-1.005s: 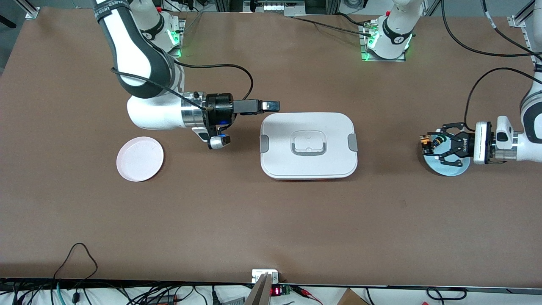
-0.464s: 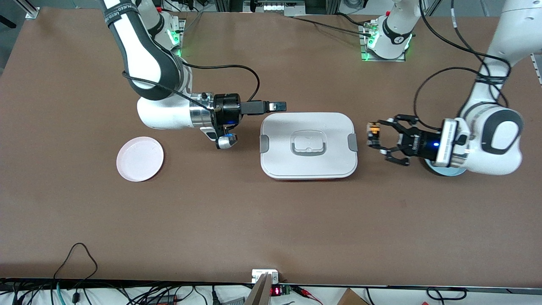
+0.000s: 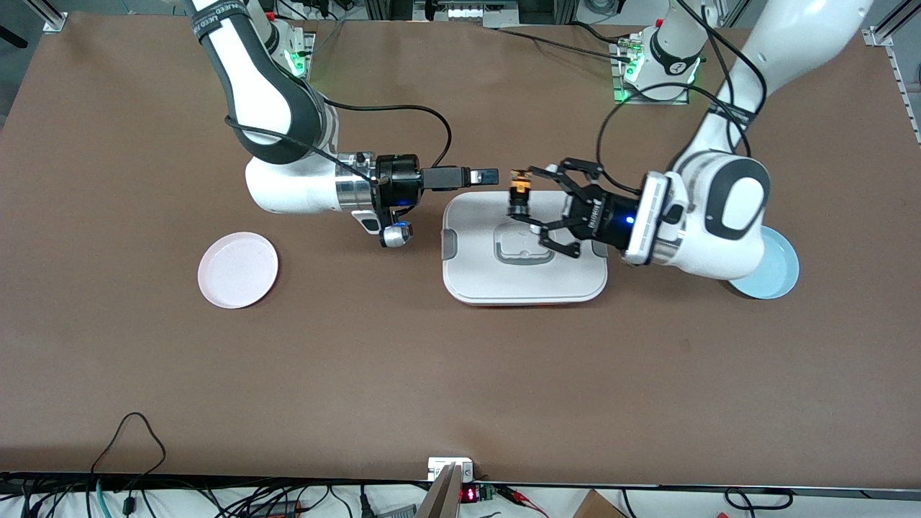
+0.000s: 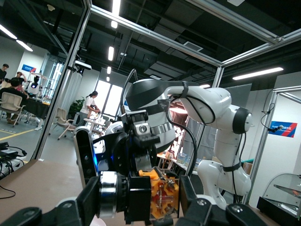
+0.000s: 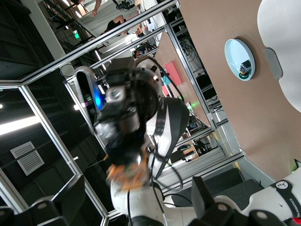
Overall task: Transfer orange switch to right arm and place
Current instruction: 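Carry the orange switch with the left gripper toward the right gripper, then close the right gripper on the orange switch held by the left gripper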
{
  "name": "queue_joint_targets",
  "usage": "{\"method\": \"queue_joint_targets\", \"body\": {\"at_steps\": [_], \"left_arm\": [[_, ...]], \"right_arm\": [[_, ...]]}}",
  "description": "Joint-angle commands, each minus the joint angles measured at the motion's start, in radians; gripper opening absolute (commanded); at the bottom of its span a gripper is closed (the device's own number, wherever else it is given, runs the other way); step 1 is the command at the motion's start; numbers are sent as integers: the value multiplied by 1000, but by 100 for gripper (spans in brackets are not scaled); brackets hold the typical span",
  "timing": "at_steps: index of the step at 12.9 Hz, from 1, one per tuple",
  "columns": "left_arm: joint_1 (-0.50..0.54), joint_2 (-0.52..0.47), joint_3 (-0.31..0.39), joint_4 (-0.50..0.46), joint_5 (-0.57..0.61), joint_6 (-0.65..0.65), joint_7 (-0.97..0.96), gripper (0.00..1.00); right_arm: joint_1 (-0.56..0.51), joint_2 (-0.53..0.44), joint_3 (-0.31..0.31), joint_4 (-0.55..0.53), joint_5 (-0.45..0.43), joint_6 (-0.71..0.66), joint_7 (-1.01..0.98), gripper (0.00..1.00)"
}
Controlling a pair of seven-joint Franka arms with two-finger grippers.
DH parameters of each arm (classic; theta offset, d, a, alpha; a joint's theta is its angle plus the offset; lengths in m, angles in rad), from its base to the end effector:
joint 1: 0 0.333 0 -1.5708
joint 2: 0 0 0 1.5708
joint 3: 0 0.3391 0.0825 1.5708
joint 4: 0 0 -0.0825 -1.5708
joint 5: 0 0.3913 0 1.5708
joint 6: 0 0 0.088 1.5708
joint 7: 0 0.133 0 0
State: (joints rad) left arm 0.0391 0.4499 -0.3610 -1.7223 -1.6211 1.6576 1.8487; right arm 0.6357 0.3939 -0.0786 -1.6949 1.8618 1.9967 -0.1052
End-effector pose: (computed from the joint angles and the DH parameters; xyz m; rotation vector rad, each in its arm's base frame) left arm 0.6152 -0.2980 0.4336 1.1127 -0.9786 0.8752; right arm 0.5606 0.4540 0.4449 -1.5549 0.3260 0.4065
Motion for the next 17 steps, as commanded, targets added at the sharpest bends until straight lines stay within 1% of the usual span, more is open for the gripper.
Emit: {"method": "queue_joint_targets", "body": {"at_steps": [1,10,17], "left_arm": [[-33,-31,16,-6,-46,48,-43,0],[-34,-31,16,-3,-43,56,-54,0],[-34,-30,16,-3,-43,57,-54,0]], "right_arm": [[9,0,-7,6,25,14,-13,100],[4,8,-7,8,30,22,-1,100],[2,29,-7,44,33,31,1,100]]}}
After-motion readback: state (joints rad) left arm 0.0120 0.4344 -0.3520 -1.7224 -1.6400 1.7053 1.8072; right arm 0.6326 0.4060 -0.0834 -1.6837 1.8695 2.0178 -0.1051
